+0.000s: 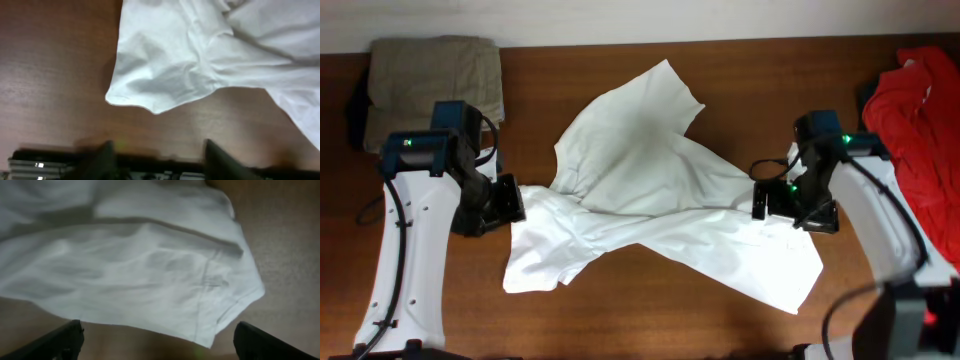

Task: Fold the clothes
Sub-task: 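Regrasp the T-shirt's left and right edges with both grippers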

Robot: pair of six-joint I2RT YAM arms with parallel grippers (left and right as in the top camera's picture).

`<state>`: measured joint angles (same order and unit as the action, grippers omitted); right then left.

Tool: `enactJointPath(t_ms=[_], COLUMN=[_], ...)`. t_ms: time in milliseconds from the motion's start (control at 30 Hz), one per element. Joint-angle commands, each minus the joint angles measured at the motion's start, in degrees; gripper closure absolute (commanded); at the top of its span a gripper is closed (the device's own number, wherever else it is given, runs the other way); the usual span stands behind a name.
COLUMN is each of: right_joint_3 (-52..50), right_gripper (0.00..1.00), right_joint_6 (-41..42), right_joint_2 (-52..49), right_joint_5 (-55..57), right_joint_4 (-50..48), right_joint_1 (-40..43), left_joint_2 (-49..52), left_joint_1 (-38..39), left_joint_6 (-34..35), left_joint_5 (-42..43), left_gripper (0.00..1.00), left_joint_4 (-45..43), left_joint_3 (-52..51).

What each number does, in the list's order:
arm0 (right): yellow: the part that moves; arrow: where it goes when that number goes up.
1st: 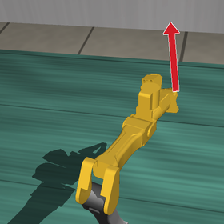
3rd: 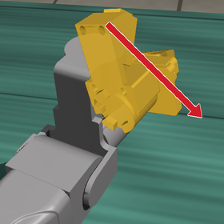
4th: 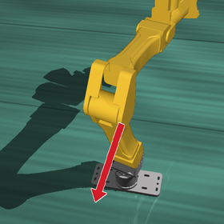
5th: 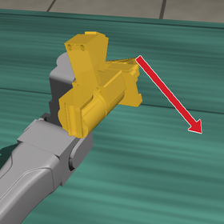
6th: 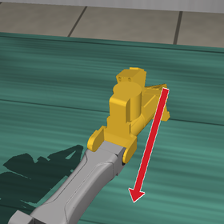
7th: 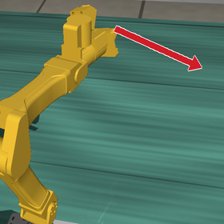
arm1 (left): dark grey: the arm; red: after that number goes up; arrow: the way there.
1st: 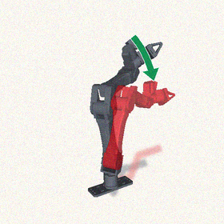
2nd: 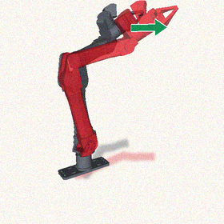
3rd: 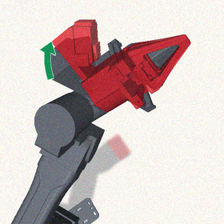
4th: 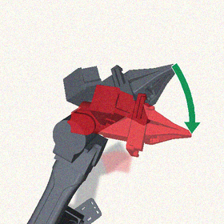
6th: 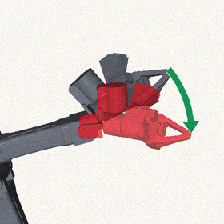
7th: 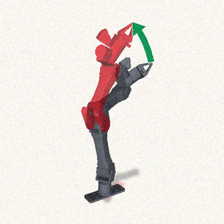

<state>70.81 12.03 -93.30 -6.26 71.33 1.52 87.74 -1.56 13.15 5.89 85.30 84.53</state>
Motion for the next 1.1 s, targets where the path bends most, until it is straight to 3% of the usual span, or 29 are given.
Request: enactJointPath(t_ms=[0,167,267,367,533,867,1000,1067], right_joint_3=[-0.11,-0.5,-2.99,-5.14,-5.42,-8.9,-8.9,-8.9], right_gripper=[0.0,0.01,0.13,0.17,0.29,0.33,0.41,0.54], right_joint_6=[0.44,-0.33,-2.82,-2.73,-2.78,-2.8,-2.82,-2.8], right_joint_2=[-4.72,-4.79,-4.79,-4.81,-4.81,-4.81,-4.81,-4.81], right_joint_5=[0.28,-0.11,-0.09,0.22,0.04,4.63,4.63,4.63], right_joint_4=[0.44,2.16,1.29,-2.21,-6.71,-15.69,-15.67,-15.69], right_joint_1=[3.74,5.27,5.27,5.31,5.29,5.31,5.31,5.31], left_joint_2=[-0.35,-0.35,-0.35,-0.35,-0.35,-0.35,-0.35,-0.35], left_joint_1=[0.07,0.02,0.02,0.02,0.02,0.02,0.02,0.02], left_joint_6=[0.42,4.46,4.44,4.44,4.42,4.37,4.37,4.37], left_joint_5=[-0.13,0.92,6.05,6.95,6.8,6.73,6.45,6.34], left_gripper=[0.37,0.37,0.37,0.37,0.36,0.28,0.28,0.28], left_joint_4=[-2.43,-10.86,-14.51,-18.67,-20.2,-21.29,-21.24,-21.24], left_joint_3=[-4.79,-18.03,-22.32,-27.28,-28.35,-28.35,-28.35,-28.35])
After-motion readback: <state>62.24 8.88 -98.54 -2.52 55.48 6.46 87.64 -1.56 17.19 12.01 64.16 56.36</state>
